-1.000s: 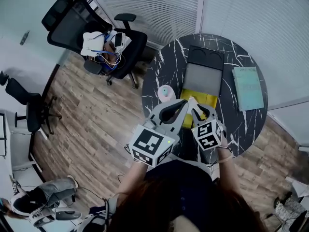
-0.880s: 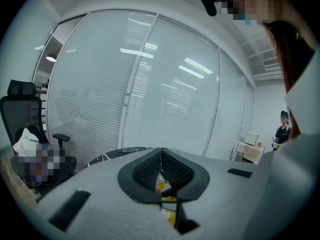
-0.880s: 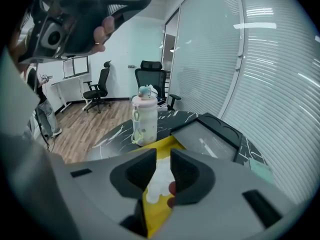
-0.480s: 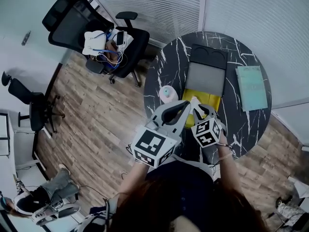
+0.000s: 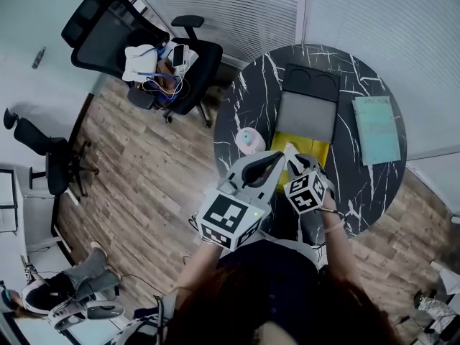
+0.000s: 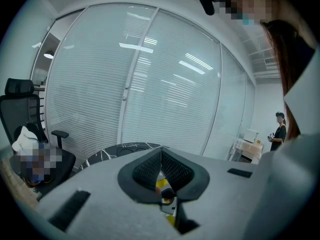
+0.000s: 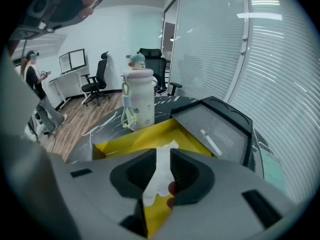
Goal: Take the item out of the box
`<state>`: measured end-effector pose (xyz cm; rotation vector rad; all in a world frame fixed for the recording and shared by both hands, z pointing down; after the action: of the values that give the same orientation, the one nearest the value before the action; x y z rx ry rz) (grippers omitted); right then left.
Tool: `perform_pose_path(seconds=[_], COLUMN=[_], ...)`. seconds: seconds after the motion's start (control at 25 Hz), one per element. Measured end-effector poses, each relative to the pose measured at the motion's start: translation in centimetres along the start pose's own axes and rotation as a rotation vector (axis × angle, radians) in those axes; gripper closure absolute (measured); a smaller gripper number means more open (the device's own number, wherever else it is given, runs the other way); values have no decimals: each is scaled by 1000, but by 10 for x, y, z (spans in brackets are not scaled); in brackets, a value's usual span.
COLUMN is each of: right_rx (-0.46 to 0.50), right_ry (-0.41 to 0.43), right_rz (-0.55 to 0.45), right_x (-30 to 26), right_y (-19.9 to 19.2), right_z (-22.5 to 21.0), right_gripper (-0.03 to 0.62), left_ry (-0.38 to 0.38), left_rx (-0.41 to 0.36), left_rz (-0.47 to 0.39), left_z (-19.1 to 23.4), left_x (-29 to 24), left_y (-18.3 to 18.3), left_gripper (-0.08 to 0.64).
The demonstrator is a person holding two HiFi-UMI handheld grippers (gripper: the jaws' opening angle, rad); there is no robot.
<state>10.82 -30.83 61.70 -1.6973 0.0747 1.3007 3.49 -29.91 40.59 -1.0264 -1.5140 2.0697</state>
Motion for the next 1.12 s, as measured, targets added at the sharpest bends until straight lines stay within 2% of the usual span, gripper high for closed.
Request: perform_pose_path(seconds=[0.8,1.12], right_rx=[-58,-111], right_ry=[40,45], right_rz=[90,118], right_x=[-29,-34], right_y=[-24,-26], right_z=[-2,-5], right_gripper=[517,518], left_ry=[12,12], left_rx=[9,5], left_rz=[45,52], left_z=[-4,-7], left_x=[-8,-10], left_y=[-12,-13], left_gripper=[534,534])
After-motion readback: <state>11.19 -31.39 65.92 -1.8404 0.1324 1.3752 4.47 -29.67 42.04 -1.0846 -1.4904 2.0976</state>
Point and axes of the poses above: the fingertips, and each gripper's own axes: x backward along the fingers, z to its left, y out of its top, the point moved 4 cm from there along x, backward along the fingers, and after that the axes turned 7 degrees about y, right-handed, at the moved point
